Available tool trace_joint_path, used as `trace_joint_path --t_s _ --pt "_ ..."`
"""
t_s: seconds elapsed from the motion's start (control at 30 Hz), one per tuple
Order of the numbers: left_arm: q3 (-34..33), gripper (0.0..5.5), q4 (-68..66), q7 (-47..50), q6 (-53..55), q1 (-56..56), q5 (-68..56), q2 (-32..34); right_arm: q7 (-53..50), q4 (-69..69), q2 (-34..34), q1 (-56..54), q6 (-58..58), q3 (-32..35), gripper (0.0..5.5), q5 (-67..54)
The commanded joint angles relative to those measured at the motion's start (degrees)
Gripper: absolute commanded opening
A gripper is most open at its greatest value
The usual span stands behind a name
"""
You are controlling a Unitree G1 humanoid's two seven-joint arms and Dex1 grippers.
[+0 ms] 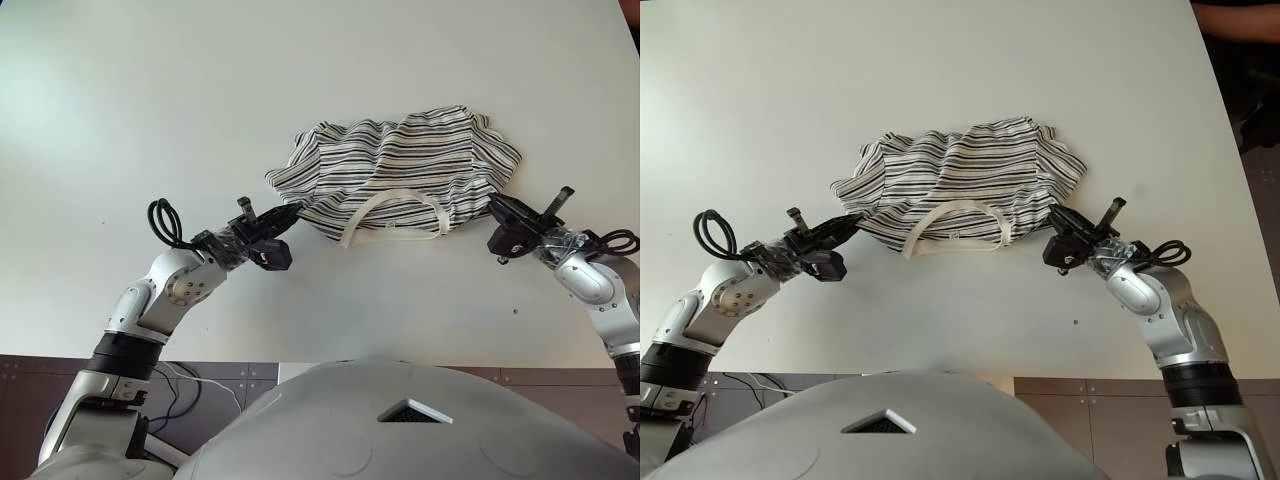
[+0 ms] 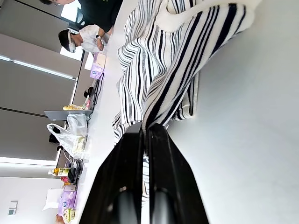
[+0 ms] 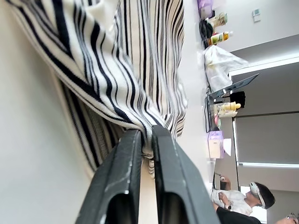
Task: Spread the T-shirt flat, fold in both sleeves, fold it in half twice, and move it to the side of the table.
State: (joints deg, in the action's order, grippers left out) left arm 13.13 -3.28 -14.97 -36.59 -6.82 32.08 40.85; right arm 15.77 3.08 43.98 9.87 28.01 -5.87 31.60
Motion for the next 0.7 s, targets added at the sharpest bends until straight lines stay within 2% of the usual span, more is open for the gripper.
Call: trace_joint_path --t_s 0.03,0.17,0.23,0.7 --pt "-1.41 0.1 0.56 1.04 -0.09 -0.01 -1.32 -0.29 -0.38 2.02 0.79 -1.38 0.88 -0.37 1.05 0.53" --pt "-3.24 0.1 1.54 1.87 -0.13 0.18 -4.65 -1.37 -2.25 5.43 -0.74 -4.66 0.01 -0.67 1.77 1.62" --pt "-3.56 0.1 1.36 2.19 0.05 0.16 -4.68 -1.49 -2.03 7.43 -0.75 -6.13 -0.2 -1.57 1.91 2.1" --pt "-3.79 0.1 0.6 3.24 0.3 -0.92 -3.92 -2.52 -4.83 15.94 -2.62 -13.15 1.94 -6.22 1.91 2.95"
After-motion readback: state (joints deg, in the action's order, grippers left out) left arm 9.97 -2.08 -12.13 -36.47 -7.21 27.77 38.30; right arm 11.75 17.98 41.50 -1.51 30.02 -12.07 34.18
